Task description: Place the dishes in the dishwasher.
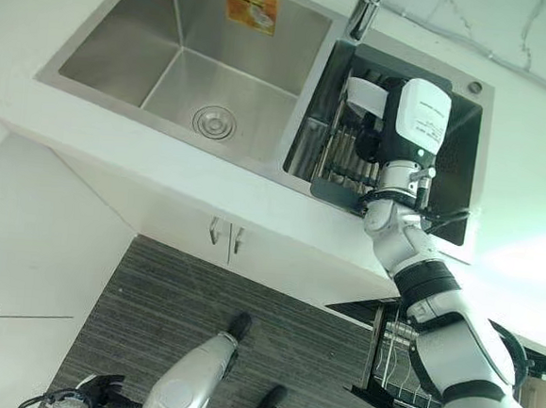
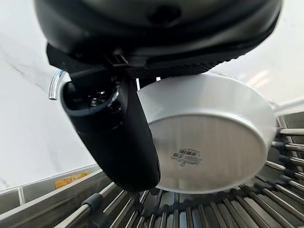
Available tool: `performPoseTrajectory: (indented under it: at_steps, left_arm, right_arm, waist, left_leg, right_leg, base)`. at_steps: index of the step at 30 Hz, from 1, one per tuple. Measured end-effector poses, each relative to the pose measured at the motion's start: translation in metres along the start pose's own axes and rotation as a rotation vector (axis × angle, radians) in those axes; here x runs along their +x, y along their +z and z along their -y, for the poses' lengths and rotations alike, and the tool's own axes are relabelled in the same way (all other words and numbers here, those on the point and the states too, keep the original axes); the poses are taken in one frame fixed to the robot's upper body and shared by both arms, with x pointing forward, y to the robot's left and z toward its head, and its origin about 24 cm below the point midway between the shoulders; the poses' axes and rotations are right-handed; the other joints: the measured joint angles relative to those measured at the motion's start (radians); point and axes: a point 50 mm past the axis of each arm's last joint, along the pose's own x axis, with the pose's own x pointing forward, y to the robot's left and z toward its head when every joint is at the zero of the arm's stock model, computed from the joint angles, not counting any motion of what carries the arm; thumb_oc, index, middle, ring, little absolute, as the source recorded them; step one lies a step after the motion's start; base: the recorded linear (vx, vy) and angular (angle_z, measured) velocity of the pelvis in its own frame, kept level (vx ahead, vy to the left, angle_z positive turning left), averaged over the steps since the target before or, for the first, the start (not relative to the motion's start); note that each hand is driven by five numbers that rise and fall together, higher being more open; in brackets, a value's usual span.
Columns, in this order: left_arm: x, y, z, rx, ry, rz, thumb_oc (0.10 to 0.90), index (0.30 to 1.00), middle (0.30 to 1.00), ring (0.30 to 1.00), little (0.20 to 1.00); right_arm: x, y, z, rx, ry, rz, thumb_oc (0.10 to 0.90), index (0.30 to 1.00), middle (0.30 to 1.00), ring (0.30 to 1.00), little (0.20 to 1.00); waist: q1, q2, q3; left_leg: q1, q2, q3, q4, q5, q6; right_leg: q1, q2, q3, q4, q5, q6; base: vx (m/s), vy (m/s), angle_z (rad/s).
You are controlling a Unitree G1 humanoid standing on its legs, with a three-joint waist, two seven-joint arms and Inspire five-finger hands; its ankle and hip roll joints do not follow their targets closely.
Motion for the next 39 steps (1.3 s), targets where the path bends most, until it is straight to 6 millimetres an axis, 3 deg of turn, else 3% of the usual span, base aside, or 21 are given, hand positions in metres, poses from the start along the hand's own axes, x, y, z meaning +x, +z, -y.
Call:
performPoseTrajectory:
  at_steps: [5,11,14,19,26,30,36,39]
  left_arm:
    - [0.0,-0.004,0.002,0.002,-0.006,-0.012,0.8,0.9,0.9,0.9,0.9]
    - [-0.001,-0.013,0.004,-0.008,-0.008,-0.034,0.8,0.9,0.9,0.9,0.9]
    - [-0.001,-0.019,0.007,-0.025,-0.001,-0.056,0.8,0.9,0.9,0.9,0.9]
    - [-0.001,-0.017,0.016,-0.081,-0.013,-0.053,0.8,0.9,0.9,0.9,0.9]
    - [-0.002,-0.033,0.027,-0.003,-0.024,-0.111,0.8,0.9,0.9,0.9,0.9]
    - [-0.004,-0.038,0.035,0.015,-0.043,-0.125,0.8,0.9,0.9,0.9,0.9]
    - [-0.004,-0.034,0.05,0.013,-0.079,-0.123,0.8,0.9,0.9,0.9,0.9]
    - [-0.005,-0.035,0.053,0.028,-0.088,-0.134,0.8,0.9,0.9,0.9,0.9]
  right_arm:
    - [-0.003,-0.004,-0.003,-0.001,0.0,-0.002,0.4,0.3,0.3,0.3,0.3]
    - [-0.007,0.006,-0.004,0.052,-0.011,0.053,0.4,0.3,0.3,0.3,0.3]
    - [-0.023,0.017,-0.006,0.128,-0.02,0.11,0.4,0.3,0.3,0.3,0.3]
    - [-0.04,0.034,0.008,0.264,-0.073,0.175,0.4,0.3,0.3,0.3,0.3]
    - [-0.06,0.035,0.032,0.361,-0.215,0.203,0.4,0.3,0.3,0.3,0.3]
    - [-0.07,0.03,0.041,0.383,-0.256,0.207,0.4,0.3,0.3,0.3,0.3]
    - [-0.087,0.011,0.055,0.383,-0.285,0.189,0.4,0.3,0.3,0.3,0.3]
    - [-0.095,0.001,0.058,0.369,-0.29,0.175,0.4,0.3,0.3,0.3,0.3]
  waist:
    - [0.002,0.0,0.0]
    - [0.002,-0.001,-0.001]
    - [-0.005,0.0,-0.004]
    - [-0.043,0.0,-0.007]
    - [-0.172,0.004,-0.105]
    - [-0.226,0.011,-0.147]
    - [-0.327,0.047,-0.178]
    - [-0.36,0.049,-0.187]
  left_leg:
    - [0.013,0.004,0.01,0.0,0.0,0.0]
    - [0.021,0.02,0.014,0.008,0.003,0.001]
    - [0.039,0.036,0.021,0.032,0.008,0.007]
    - [0.076,0.05,0.052,0.028,0.01,0.024]
    - [0.114,0.098,0.127,0.017,-0.015,0.007]
    - [0.12,0.124,0.178,0.016,-0.021,0.005]
    - [0.15,0.149,0.245,-0.005,-0.019,0.0]
    - [0.171,0.168,0.272,-0.016,-0.019,-0.005]
  right_leg:
    - [0.007,-0.007,0.003,0.015,0.001,0.002]
    - [0.017,0.0,0.002,0.013,0.015,0.022]
    - [0.047,0.015,0.001,-0.001,0.013,0.022]
    - [0.078,0.02,0.019,-0.015,0.009,0.019]
    - [0.054,0.03,0.102,0.006,0.013,0.005]
    - [0.022,0.033,0.148,0.023,0.017,-0.003]
    - [-0.01,0.038,0.214,0.04,0.026,-0.003]
    - [-0.012,0.052,0.244,0.04,0.029,-0.008]
  base:
    - [-0.02,0.004,0.07]
    - [-0.03,-0.012,-0.06]
    - [-0.02,-0.018,-0.09]
    - [-0.02,-0.018,-0.17]
    - [-0.05,-0.054,-0.4]
    - [-0.02,-0.04,-0.42]
    - [-0.01,-0.059,-0.38]
    - [0.01,-0.06,-0.34]
